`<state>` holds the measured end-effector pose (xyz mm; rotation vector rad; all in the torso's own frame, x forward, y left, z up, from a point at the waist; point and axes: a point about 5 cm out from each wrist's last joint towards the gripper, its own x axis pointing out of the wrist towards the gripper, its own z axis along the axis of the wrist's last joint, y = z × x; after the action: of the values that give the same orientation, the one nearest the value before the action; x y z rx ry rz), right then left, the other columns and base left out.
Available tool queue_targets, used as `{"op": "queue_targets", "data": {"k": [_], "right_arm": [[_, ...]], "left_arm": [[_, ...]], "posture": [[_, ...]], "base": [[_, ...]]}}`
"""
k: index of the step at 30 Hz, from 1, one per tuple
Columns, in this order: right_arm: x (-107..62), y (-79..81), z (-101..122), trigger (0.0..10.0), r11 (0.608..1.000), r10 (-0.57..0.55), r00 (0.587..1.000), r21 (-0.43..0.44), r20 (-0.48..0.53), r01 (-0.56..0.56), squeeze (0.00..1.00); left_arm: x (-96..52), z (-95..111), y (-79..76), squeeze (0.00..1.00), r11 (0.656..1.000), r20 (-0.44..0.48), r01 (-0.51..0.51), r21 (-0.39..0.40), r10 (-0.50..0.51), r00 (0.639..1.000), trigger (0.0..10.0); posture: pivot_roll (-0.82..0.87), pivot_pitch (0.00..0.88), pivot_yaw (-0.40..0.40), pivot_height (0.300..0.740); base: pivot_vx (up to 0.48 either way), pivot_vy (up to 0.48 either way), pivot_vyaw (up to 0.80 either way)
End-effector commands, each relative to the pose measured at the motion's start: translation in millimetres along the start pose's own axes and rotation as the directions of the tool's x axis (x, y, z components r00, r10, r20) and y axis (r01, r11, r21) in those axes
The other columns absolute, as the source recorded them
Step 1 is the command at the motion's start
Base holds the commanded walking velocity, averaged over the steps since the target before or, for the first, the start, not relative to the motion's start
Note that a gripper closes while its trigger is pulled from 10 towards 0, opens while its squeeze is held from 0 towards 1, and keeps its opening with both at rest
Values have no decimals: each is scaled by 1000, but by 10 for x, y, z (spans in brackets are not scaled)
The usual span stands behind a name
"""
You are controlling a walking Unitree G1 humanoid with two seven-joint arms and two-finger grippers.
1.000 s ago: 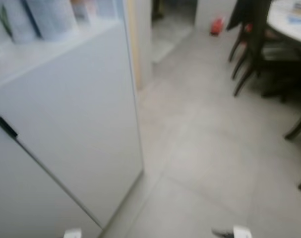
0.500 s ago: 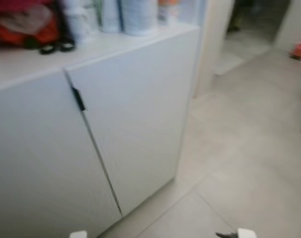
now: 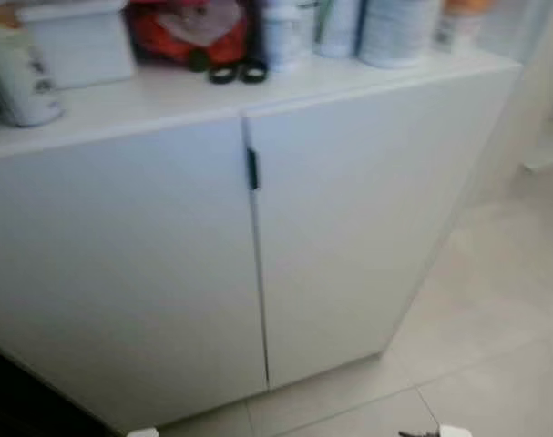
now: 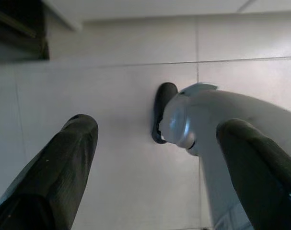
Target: Restocking fridge
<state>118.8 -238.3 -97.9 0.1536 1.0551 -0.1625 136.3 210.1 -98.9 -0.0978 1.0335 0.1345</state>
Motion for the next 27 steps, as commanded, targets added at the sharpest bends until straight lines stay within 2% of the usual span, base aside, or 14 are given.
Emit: {"op": "queue_targets", "data": {"k": [1, 4, 5, 7, 8, 9, 12, 16, 19, 24, 27], "right_arm": [[10, 47, -3, 10000, 1000, 11, 1000, 2, -1, -11, 0], [14, 77, -12, 10000, 1000, 23, 1000, 3, -6, -23, 0], [15, 95, -26, 10000, 998, 30, 1000, 57, -2, -30, 0], [17, 116, -28, 10000, 996, 48, 999, 72, 4, -48, 0], [18, 123, -24, 10000, 996, 55, 998, 63, 4, -55, 0], [20, 134, -19, 10000, 997, 77, 997, 3, -13, -77, 0], [21, 139, -18, 10000, 995, 90, 996, -38, -29, -91, 0], [21, 143, -20, 10000, 994, 99, 994, -48, -37, -101, 0], [21, 155, -18, 10000, 988, 122, 991, -90, -49, -126, 0], [21, 174, -41, 10000, 993, 118, 993, -10, -32, -118, 0], [20, 178, -49, 10000, 993, 120, 992, -13, -38, -121, 0]], "left_arm": [[-20, -64, 78, 0, 1000, -27, -23, 1, 23, 999, 10000], [-23, -56, 108, 0, 1000, -26, -28, 10, 28, 999, 10000], [-24, -52, 116, 0, 999, -27, -26, 19, 27, 999, 10000], [-25, -47, 126, 0, 999, -30, -22, 38, 24, 999, 10000], [-25, -45, 130, 0, 999, -32, -22, 43, 23, 999, 10000], [-24, -39, 133, 0, 998, -35, -14, 66, 16, 999, 10000], [-23, -34, 136, 0, 996, -37, -11, 86, 15, 999, 10000], [-23, -29, 137, 0, 996, -36, -10, 94, 14, 999, 10000], [-24, -32, 139, 0, 995, -36, -10, 95, 13, 999, 10000], [-29, -35, 163, 0, 995, -39, -12, 103, 16, 999, 10000], [-30, -36, 170, 0, 994, -40, -12, 111, 17, 999, 10000]], "posture": [[66, 22, -3, 740], [73, 25, 8, 740], [74, 26, 11, 740], [77, 26, 15, 740], [77, 26, 16, 740], [74, 26, 21, 740], [76, 28, 25, 740], [79, 31, 30, 740], [75, 35, 36, 740], [76, 41, 53, 740], [76, 39, 55, 740]], "base": [[0, 0, 800], [0, 0, 800], [0, 0, 800], [0, 0, 800], [0, 0, 800], [0, 0, 800], [0, 0, 800], [0, 0, 800], [0, 0, 800], [0, 0, 800], [0, 0, 800]]}}
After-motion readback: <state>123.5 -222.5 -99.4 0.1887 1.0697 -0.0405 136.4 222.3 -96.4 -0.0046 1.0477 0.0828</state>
